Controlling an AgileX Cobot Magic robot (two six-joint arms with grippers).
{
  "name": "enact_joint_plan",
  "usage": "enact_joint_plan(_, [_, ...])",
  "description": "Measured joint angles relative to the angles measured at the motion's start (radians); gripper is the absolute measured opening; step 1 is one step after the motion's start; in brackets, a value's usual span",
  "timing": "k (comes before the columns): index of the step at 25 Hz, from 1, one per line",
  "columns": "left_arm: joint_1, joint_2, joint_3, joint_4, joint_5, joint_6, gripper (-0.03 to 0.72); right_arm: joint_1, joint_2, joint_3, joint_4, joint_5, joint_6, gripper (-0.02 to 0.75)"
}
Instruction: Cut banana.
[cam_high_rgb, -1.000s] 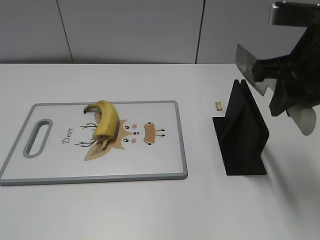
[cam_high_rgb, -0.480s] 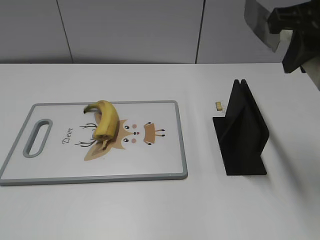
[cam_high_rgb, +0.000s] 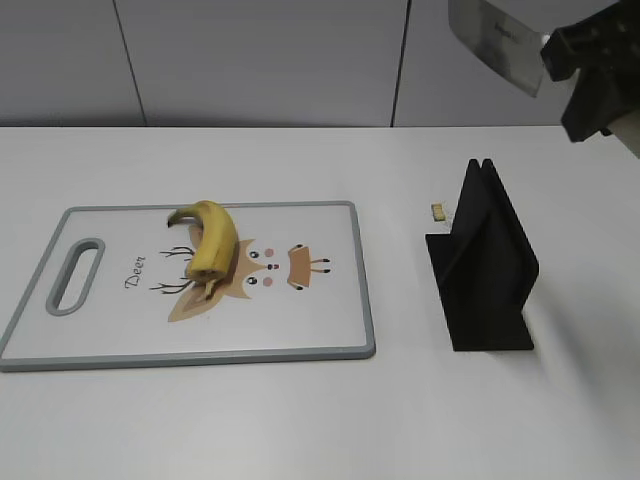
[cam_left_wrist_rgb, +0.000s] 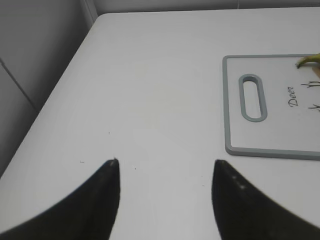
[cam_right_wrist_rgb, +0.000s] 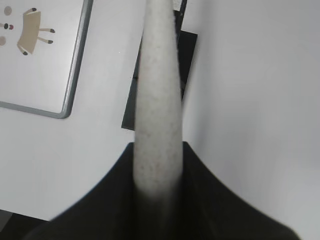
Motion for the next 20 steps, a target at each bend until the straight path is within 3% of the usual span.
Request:
enact_joint_plan(7, [0.000, 0.101, -0.028, -0.051, -0.047, 0.109, 0.549, 0.000, 0.011, -0.007, 0.050, -0.011, -0.222, 0.171])
enact_joint_plan(13, [0.000, 0.271, -0.036, -0.208, -0.206, 0.214, 0.600, 0.000, 0.073, -0.080, 0.101, -0.011, -0.458, 0.171])
enact_joint_plan(20, [0.000, 0.533, -0.137, -0.368, -0.272, 0.464, 0.607, 0.000, 0.166, -0.171, 0.204, -0.012, -0.798, 0.171])
